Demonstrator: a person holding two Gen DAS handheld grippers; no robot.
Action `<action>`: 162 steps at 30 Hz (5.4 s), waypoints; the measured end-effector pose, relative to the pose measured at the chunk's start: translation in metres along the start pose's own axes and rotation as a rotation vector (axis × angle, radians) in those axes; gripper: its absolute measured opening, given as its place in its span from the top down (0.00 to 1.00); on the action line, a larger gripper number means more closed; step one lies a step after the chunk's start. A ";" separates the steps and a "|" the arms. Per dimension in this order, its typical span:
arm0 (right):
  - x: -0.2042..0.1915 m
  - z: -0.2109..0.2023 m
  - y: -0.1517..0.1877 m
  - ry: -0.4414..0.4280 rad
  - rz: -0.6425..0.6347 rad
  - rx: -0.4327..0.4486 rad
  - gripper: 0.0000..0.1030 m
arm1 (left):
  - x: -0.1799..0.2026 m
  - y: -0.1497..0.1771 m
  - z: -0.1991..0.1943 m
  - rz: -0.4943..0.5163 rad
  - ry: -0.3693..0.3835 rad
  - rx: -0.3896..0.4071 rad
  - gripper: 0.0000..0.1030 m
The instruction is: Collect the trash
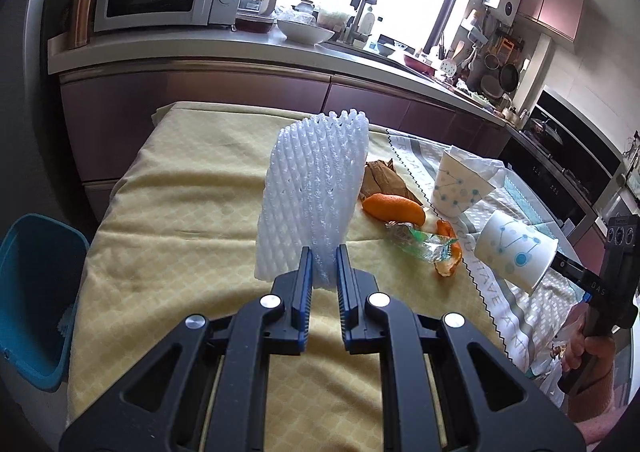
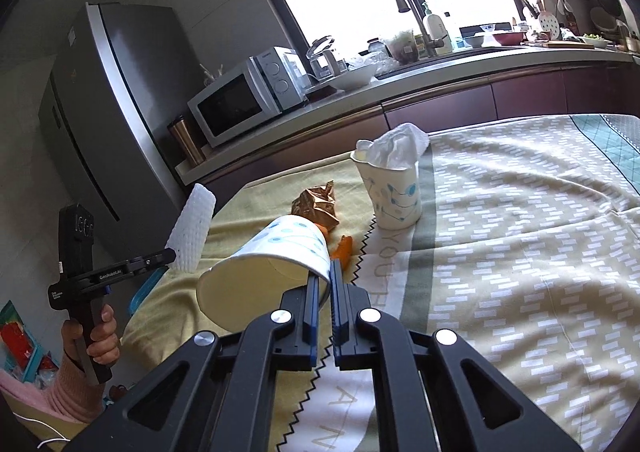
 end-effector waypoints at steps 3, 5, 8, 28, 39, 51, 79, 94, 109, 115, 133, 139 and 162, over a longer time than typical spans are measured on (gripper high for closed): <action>-0.010 0.010 -0.003 -0.036 -0.018 -0.005 0.96 | -0.004 0.000 -0.007 -0.009 0.001 0.012 0.88; -0.017 0.020 -0.005 -0.074 -0.021 -0.015 0.96 | -0.007 -0.001 -0.011 -0.014 -0.002 0.021 0.88; -0.029 0.035 -0.008 -0.114 -0.032 -0.038 0.96 | -0.013 0.000 -0.020 -0.027 -0.002 0.032 0.88; -0.127 0.158 -0.016 -0.383 -0.142 -0.220 0.96 | -0.121 0.015 -0.077 -0.180 -0.189 0.090 0.88; -0.169 0.211 -0.019 -0.474 -0.179 -0.313 0.96 | -0.189 0.032 -0.089 -0.284 -0.302 0.082 0.88; -0.206 0.268 -0.011 -0.513 -0.218 -0.407 0.96 | -0.233 0.053 -0.078 -0.357 -0.370 0.030 0.88; -0.245 0.374 0.021 -0.442 -0.231 -0.572 0.96 | -0.284 0.089 -0.010 -0.465 -0.435 -0.140 0.88; -0.251 0.409 0.041 -0.397 -0.204 -0.656 0.92 | -0.297 0.088 0.019 -0.484 -0.469 -0.178 0.85; -0.240 0.392 0.042 -0.431 -0.193 -0.643 0.87 | -0.292 0.087 0.018 -0.477 -0.469 -0.159 0.82; -0.230 0.368 0.036 -0.462 -0.185 -0.618 0.85 | -0.286 0.086 0.011 -0.456 -0.469 -0.131 0.73; -0.173 0.260 -0.001 -0.398 -0.197 -0.424 0.69 | -0.192 0.048 -0.021 -0.256 -0.319 0.031 0.63; -0.120 0.208 -0.015 -0.245 -0.183 -0.307 0.69 | -0.120 0.029 -0.012 -0.132 -0.182 0.039 0.62; 0.072 0.063 -0.096 0.265 -0.057 0.041 0.64 | 0.070 0.017 0.045 0.138 0.089 -0.078 0.61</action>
Point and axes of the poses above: each gripper's, at about its wrist camera, not at the fingertips, and z roughly the way its jaws point, x to its right, y to its underside, the point moved 4 cm from there along z, roughly the way its jaws point, and after that the axes turned 15 degrees about -y, right-handed, at the moved point
